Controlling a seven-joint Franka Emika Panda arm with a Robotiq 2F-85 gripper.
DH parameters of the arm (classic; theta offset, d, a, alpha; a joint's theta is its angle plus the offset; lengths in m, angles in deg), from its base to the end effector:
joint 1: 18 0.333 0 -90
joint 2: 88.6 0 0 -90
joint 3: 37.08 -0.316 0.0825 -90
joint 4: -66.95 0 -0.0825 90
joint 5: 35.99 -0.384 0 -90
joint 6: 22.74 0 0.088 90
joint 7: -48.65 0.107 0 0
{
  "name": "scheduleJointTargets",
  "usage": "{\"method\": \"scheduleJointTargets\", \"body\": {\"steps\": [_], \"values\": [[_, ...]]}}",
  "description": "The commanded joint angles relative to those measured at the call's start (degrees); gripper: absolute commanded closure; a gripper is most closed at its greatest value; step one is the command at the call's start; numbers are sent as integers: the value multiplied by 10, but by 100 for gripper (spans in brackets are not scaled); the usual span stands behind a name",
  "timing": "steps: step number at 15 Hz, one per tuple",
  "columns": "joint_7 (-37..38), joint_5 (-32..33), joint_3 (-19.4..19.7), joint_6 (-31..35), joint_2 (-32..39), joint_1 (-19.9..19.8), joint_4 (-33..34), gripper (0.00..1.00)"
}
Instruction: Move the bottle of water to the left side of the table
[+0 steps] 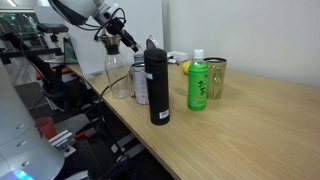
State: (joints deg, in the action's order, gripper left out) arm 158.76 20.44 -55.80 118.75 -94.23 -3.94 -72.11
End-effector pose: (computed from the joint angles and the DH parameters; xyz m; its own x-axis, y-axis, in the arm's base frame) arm 0.4095 0.2659 0.3546 0.6295 -0.4562 0.6290 -0.5290 -0.8445 -0.0832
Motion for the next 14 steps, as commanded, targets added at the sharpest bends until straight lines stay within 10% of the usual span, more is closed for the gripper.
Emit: {"method": "scheduleJointTargets", "body": {"steps": [1,8,14], "values": [[-60,-45,35,32,-74,-9,-39,0],[-286,-240,119,-6,-227,-35,-74,0],[-322,-338,60,-69,-262,-66,-34,0]]}}
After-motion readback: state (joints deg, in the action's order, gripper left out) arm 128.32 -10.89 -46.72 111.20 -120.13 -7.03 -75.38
